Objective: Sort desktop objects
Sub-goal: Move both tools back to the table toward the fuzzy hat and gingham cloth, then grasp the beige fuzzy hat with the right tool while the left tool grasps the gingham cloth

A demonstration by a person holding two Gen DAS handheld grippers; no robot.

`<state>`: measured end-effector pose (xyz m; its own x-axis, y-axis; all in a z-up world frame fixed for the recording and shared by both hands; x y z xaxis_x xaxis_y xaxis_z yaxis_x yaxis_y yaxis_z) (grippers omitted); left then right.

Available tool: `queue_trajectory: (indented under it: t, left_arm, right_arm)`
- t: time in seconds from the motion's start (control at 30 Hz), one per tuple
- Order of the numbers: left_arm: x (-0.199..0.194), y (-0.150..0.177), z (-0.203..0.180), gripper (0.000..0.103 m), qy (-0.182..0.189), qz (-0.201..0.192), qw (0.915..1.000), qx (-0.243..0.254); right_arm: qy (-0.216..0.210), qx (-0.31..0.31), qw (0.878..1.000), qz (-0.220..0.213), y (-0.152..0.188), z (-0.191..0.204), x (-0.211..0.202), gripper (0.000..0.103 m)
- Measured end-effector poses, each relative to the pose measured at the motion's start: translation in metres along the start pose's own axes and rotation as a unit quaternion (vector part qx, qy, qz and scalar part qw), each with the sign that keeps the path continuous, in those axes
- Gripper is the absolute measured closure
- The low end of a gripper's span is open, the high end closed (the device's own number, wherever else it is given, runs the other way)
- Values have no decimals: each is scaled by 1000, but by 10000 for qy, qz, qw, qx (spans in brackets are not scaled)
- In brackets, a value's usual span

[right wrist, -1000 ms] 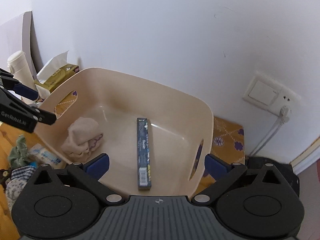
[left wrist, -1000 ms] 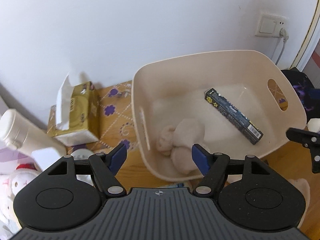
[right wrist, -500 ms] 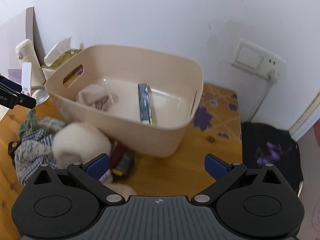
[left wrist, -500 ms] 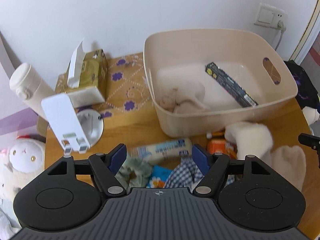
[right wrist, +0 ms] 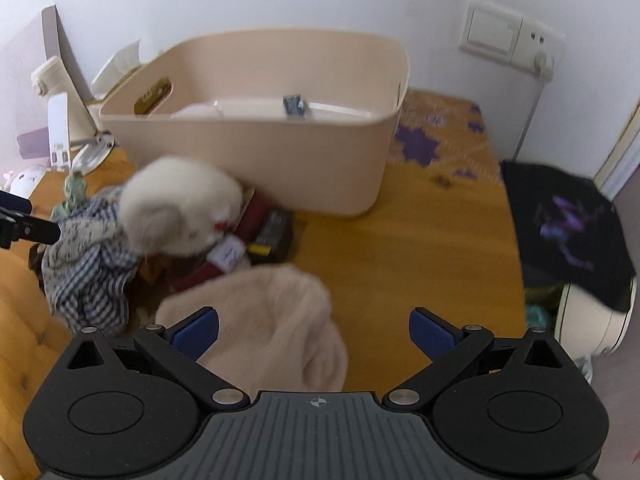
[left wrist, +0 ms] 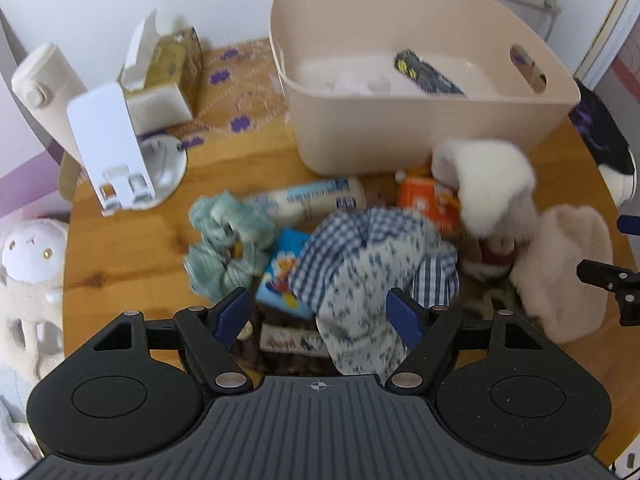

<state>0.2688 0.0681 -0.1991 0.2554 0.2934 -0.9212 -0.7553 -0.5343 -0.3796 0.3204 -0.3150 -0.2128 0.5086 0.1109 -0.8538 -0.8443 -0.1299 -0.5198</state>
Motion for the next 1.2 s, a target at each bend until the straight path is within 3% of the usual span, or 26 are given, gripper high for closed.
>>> queue_trajectory:
  t: [0.3, 0.67, 0.8, 1.0, 1.1, 1.17, 1.2]
  left_arm:
    - [20, 16, -5, 27, -30, 261, 9997, 19]
    - [39, 13, -19, 28, 11, 346, 9994, 81]
    - [45, 12, -22, 46, 94, 407, 9991, 105]
    - [49, 14, -18, 69, -83, 478, 9986, -231]
    - [46, 15, -17, 81, -61, 413, 9988, -247]
    - [42, 15, -18, 84, -21, 382, 9990, -246]
    - [40, 16, -17, 85, -14, 378, 9990, -251]
  right_arm:
    - [-1, 150, 9993, 338, 35, 5, 14, 0]
    - [-99, 412, 9976, 550, 42, 0, 33, 0]
    - [-132, 459, 9970, 615, 40, 0, 41, 0]
    - [-348, 636, 9954, 618, 36, 0, 47, 22]
    - [-508, 521, 9957, 571, 35, 4, 45, 50]
    - [-519, 441, 9961, 568, 34, 5, 43, 59]
    - [-535, 395, 9962, 558, 34, 6, 42, 73]
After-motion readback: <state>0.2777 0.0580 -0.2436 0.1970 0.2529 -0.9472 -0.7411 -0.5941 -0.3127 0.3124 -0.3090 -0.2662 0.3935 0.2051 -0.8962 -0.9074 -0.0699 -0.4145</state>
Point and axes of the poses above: each gripper's, at about its wrist camera, not at the fingertips, and x roughly the way its jaws point, z to its left, y to its underside, the point moved 6 cm from there along x, roughly the way its jaws point, and after that the axes turned 1 degree about -y, right-handed, at the moved point
